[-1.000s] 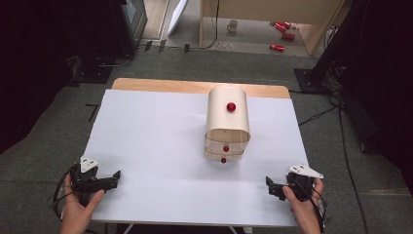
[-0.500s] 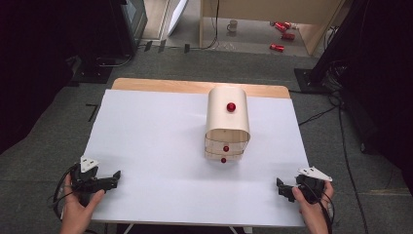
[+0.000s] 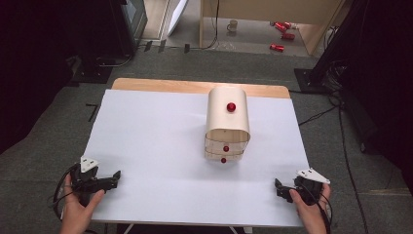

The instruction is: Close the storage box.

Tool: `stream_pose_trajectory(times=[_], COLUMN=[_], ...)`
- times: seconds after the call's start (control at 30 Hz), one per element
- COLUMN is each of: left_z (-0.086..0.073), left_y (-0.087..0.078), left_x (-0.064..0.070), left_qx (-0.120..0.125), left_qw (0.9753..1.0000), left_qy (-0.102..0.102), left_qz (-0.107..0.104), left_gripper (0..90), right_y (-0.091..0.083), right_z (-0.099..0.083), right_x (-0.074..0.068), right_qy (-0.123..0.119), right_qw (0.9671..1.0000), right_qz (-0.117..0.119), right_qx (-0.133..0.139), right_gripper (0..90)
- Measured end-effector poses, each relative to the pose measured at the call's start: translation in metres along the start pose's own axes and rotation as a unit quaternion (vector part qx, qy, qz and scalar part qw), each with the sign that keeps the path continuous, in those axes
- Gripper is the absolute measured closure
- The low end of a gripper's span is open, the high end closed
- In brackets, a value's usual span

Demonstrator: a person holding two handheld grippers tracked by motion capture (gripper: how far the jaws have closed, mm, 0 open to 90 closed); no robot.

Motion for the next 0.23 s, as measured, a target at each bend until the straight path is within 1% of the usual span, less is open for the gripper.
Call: stream_pose_trajectory(times=[0.23], left_z=[0.0001], left_y=[0.0], left_x=[0.0], left_qx=[-0.001], left_qw=[1.0], left_qy=[0.0], left_qz=[0.0], left_gripper=[0.0], right_y=[0.0001], right_z=[0.0], right_x=[0.0001], right_qy=[0.001], right_qw=[1.0], right_qz=[0.001], right_qx=[0.0], right_gripper=[0.0])
Point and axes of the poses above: each handheld gripper's, and its own axes: y roughly forward along the jaws, z roughly out of its top, x roughly to its right, the point moved 1 cm from there along y, roughly forward along the jaws, and after that the axes turned 11 degrees about -x, right-handed, at the moved point
